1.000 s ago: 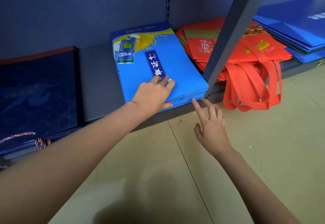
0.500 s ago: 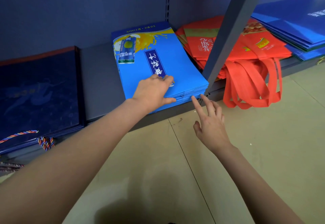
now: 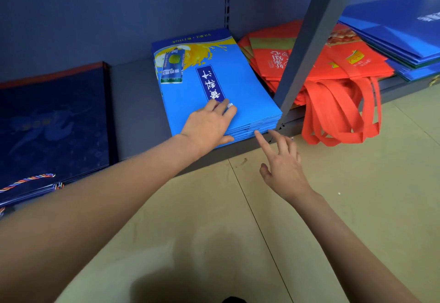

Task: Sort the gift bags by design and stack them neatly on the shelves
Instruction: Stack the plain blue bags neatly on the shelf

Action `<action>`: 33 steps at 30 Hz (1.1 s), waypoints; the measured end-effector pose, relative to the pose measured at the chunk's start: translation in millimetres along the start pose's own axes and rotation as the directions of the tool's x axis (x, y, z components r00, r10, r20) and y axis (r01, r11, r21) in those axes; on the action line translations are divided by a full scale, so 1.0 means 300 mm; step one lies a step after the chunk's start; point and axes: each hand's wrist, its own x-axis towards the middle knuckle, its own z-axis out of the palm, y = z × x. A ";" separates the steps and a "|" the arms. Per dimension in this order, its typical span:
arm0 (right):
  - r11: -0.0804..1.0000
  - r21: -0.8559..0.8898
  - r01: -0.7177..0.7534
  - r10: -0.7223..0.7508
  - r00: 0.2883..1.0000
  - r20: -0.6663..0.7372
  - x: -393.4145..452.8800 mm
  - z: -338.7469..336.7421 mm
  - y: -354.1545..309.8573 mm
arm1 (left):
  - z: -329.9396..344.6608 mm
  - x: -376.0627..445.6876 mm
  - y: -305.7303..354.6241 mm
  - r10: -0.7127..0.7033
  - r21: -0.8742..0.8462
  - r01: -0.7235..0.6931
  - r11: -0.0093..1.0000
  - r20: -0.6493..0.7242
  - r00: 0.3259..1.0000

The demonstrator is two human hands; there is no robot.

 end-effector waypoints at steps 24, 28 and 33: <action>0.993 -0.090 -0.078 0.067 0.991 -0.118 0.038 -0.013 -0.033 | -0.058 0.004 -0.045 0.086 0.180 -0.089 0.980 0.024 0.996; 0.983 -0.171 -0.059 0.039 0.992 -0.118 0.031 0.012 -0.032 | -0.062 -0.007 -0.048 0.086 0.174 -0.079 0.982 -0.037 0.996; 0.966 -0.248 -0.071 0.080 0.997 0.024 0.078 -0.020 -0.093 | -0.061 -0.006 -0.048 0.073 0.166 -0.064 0.984 -0.047 0.996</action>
